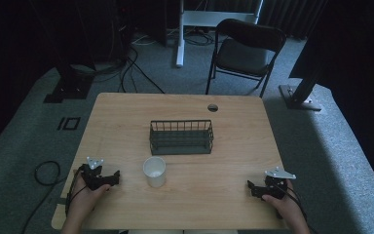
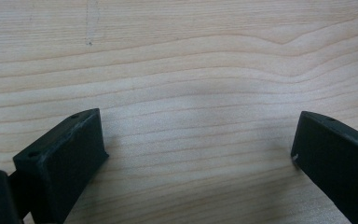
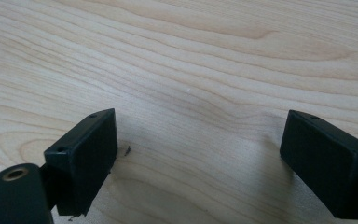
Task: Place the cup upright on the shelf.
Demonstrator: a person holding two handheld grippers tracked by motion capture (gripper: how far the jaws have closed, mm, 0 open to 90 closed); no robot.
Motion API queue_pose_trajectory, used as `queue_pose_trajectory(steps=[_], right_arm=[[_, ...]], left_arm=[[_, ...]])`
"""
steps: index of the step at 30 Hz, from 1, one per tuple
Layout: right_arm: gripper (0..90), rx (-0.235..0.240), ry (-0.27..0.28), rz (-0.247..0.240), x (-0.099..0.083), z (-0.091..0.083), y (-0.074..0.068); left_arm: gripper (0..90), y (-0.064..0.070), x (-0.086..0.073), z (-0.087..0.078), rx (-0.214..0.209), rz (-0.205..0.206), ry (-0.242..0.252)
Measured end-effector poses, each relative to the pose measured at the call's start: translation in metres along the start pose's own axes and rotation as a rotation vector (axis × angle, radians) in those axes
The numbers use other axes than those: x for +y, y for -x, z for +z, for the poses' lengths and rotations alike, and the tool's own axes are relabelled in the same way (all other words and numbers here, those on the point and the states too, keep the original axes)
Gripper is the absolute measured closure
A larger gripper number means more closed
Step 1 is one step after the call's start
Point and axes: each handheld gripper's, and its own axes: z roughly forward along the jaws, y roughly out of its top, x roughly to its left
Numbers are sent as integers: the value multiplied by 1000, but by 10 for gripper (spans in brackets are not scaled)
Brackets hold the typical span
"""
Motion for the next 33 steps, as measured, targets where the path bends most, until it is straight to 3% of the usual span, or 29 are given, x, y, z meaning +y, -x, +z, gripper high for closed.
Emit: queue_pose_trajectory(steps=[12, 22, 33], right_arm=[[109, -6, -5, 3, 3, 2, -1], [109, 26, 31, -43, 20, -3, -8], [109, 71, 65, -63, 37, -4, -21]], left_arm=[[30, 0, 0, 0, 0, 0, 0], [30, 0, 0, 0, 0, 0, 0], [30, 0, 0, 0, 0, 0, 0]])
